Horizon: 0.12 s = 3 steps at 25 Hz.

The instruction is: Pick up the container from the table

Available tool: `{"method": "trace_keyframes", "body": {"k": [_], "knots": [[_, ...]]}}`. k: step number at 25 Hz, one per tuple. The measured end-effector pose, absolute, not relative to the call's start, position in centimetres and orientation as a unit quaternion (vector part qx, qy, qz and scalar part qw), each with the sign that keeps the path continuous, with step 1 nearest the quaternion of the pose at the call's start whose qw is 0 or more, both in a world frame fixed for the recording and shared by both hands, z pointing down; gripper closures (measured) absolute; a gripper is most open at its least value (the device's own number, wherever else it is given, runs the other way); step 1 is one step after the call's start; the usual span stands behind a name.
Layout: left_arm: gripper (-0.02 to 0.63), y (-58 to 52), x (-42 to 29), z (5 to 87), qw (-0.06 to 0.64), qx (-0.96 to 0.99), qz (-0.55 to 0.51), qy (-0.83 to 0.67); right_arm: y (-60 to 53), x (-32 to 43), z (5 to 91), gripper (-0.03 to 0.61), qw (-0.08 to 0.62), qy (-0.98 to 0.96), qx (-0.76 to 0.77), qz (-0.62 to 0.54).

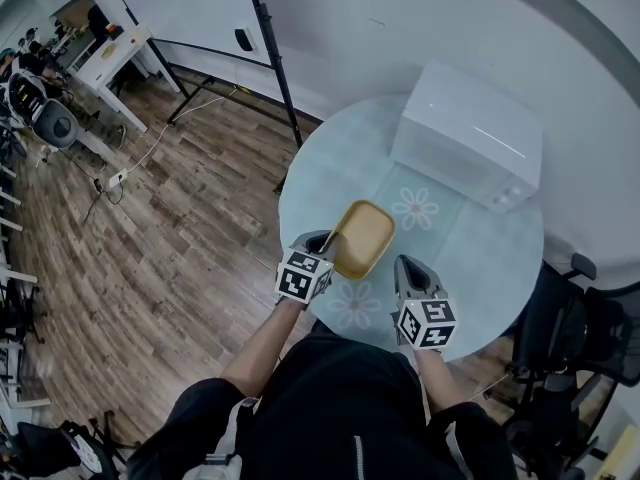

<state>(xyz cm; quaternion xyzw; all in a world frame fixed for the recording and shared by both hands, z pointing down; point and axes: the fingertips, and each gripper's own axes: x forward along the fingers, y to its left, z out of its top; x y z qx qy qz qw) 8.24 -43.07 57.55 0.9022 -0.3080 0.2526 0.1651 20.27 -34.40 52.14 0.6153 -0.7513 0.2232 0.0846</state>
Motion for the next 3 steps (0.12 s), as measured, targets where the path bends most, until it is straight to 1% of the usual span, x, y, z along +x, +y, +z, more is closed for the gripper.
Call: {"method": "trace_keyframes", "body": {"k": [3], "knots": [[0.591,-43.20,8.34,57.66,0.165,0.902,0.253,-0.307,-34.56,20.31,52.23,0.554,0.085,-0.751,0.615,0.224]]}}
